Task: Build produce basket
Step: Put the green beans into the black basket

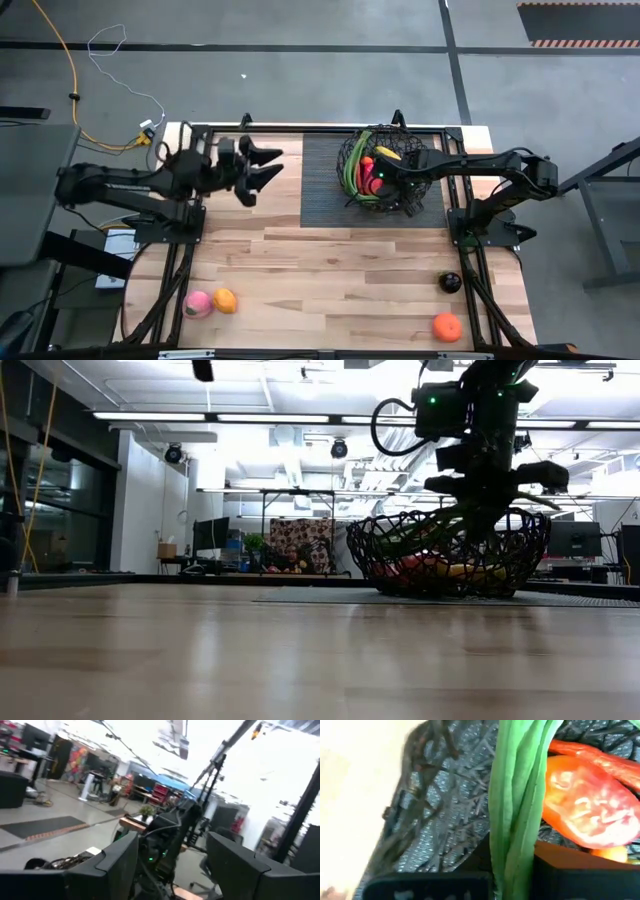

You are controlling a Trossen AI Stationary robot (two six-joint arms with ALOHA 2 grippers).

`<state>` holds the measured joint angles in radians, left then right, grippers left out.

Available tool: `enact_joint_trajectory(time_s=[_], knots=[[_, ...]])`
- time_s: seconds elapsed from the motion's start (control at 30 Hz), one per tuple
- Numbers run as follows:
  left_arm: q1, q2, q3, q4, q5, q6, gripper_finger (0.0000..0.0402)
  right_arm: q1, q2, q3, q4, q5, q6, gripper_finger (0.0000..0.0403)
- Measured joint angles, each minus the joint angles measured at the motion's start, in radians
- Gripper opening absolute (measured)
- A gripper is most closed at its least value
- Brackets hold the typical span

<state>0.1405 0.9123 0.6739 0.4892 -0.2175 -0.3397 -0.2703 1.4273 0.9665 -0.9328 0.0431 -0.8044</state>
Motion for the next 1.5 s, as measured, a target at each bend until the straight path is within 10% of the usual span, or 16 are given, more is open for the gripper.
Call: enact_joint_trajectory(time_s=[0.93,1.5], knots=[[-0.03,-0.005,-0.024,0.054,-0.067,0.001,0.0225,0.0,0.106,0.0,0.041,0.032,-0.113,0.0008],[-0.03,-0.004,-0.024,0.054,-0.067,0.001,0.0225,0.0,0.105,0.0,0.041,0.073,-0.115,0.0169]])
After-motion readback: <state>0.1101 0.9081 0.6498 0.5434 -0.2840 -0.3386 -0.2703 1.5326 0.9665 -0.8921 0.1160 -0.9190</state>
